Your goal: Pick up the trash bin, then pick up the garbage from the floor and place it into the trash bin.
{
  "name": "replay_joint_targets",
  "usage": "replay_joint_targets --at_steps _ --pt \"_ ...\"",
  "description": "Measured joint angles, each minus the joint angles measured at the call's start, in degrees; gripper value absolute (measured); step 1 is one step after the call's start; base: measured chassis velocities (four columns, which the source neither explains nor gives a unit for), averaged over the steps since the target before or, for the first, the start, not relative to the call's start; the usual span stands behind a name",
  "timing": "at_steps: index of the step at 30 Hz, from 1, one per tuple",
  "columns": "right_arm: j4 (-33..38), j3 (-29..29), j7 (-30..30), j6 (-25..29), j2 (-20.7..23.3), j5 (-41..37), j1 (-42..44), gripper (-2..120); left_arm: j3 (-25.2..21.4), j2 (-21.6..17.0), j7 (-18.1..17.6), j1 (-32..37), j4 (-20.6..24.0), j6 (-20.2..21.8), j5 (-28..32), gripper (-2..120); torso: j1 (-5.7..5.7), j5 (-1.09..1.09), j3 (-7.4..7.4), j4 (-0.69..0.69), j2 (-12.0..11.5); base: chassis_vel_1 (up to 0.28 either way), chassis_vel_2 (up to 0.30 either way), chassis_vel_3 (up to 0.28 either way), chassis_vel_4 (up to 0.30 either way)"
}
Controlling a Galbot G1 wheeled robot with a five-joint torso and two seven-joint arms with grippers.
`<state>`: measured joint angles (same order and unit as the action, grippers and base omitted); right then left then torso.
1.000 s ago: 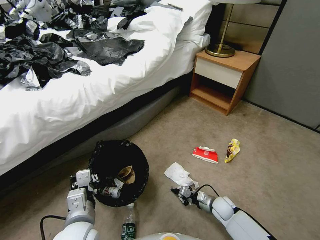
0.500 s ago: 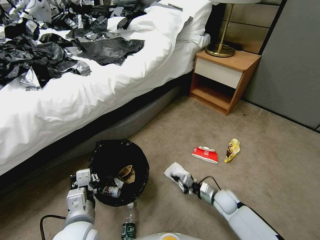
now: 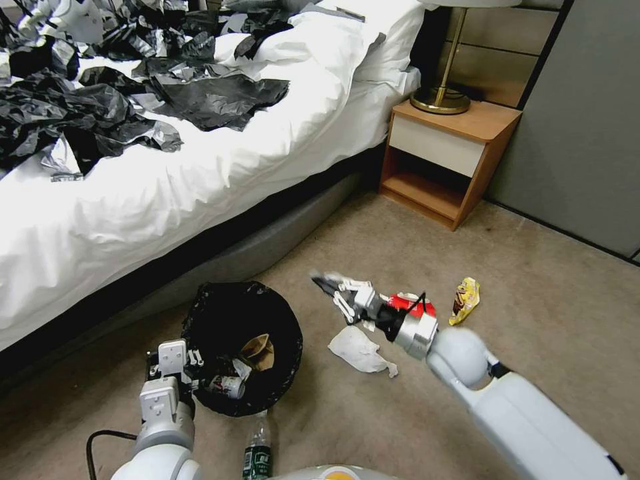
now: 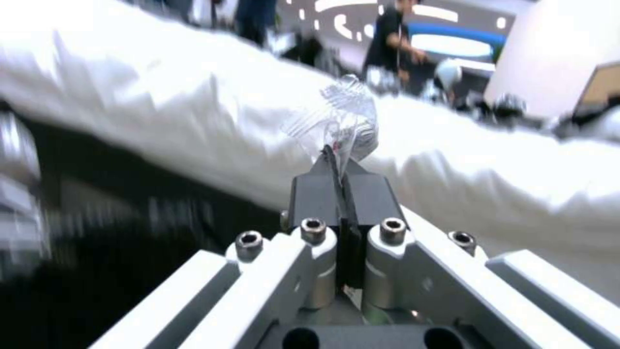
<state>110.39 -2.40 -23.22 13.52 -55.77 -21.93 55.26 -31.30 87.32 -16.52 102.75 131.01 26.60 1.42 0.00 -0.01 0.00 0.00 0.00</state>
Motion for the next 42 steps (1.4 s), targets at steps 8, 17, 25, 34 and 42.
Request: replay_joint_targets --at_steps 8,17,25,34,42 --pt "6.66 -7.82 3.52 -3.61 2.70 -6.55 -4.53 0 0.27 0.01 0.02 0.04 -0.07 -0.15 -0.39 2 0.00 0.01 0.00 0.00 0.00 0.000 0.000 0.000 0.000" --pt "4.37 -18.46 4.22 -4.53 3.31 -5.59 -10.79 0 0.51 0.21 0.04 -0.10 -0.03 -0.18 -0.60 2 0.00 0.00 0.00 0.01 0.00 0.000 0.000 0.000 0.000" --pt "1.02 -21.13 3.92 -3.97 2.60 -2.95 -8.74 0 0.31 0.24 0.04 -0.47 -0.01 -0.19 -0.54 2 0.00 0.00 0.00 0.00 0.00 0.000 0.000 0.000 0.000" --pt "-0.47 -20.46 2.99 -3.78 2.25 0.13 -4.82 5 0.34 0.23 0.04 -0.92 -0.02 0.11 -0.41 2 0.00 0.01 0.00 -0.01 0.00 0.000 0.000 0.000 0.000" --pt "-0.44 -20.85 3.23 -4.22 2.04 1.02 -4.41 34 0.38 0.39 0.03 -1.13 -0.02 0.19 -0.41 2 0.00 0.01 0.00 0.00 0.00 0.000 0.000 0.000 0.000"
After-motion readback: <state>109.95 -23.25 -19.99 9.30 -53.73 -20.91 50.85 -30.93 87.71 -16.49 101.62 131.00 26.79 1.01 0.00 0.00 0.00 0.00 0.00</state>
